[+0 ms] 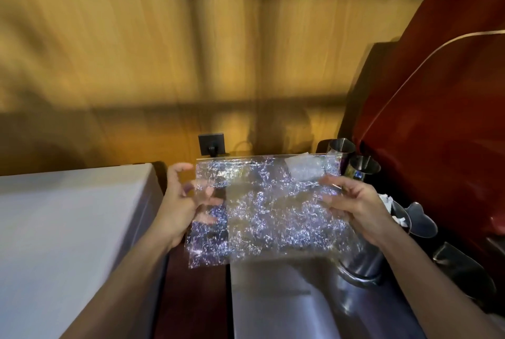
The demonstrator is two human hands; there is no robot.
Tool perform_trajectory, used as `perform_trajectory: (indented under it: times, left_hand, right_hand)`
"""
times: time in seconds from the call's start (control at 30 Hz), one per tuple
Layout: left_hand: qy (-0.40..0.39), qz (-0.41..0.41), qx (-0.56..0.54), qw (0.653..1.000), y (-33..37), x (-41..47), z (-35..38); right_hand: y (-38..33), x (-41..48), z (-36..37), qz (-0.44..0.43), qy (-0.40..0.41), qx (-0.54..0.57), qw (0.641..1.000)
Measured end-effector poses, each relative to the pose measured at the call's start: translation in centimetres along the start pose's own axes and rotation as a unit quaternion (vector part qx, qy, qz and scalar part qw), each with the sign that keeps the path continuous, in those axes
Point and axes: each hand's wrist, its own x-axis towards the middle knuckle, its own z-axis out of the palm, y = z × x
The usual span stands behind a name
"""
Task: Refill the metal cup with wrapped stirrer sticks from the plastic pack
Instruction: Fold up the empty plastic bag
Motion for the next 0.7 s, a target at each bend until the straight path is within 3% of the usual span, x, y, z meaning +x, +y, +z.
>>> perform_trajectory:
  times: [0.33, 0.53, 0.7]
  left_hand:
    - [-0.145, -0.088, 0.015, 0.985, 0.7, -0.6, -1.3]
    - [-0.166, -0.009, 0.14, 0.976, 2.9, -0.7, -1.1]
    - [-0.207, 0.118, 0.273, 0.932, 6.8, -0.6, -0.8]
  right_hand:
    - [0.1, 0.4, 0.0, 0.017, -0.065, -0.068, 0.995]
    - [-0.7, 0.5, 0.2, 0.03, -0.058, -0.171, 0.983]
    - [-2.8, 1.2, 0.8, -0.068, 0.05, -0.379, 0.921]
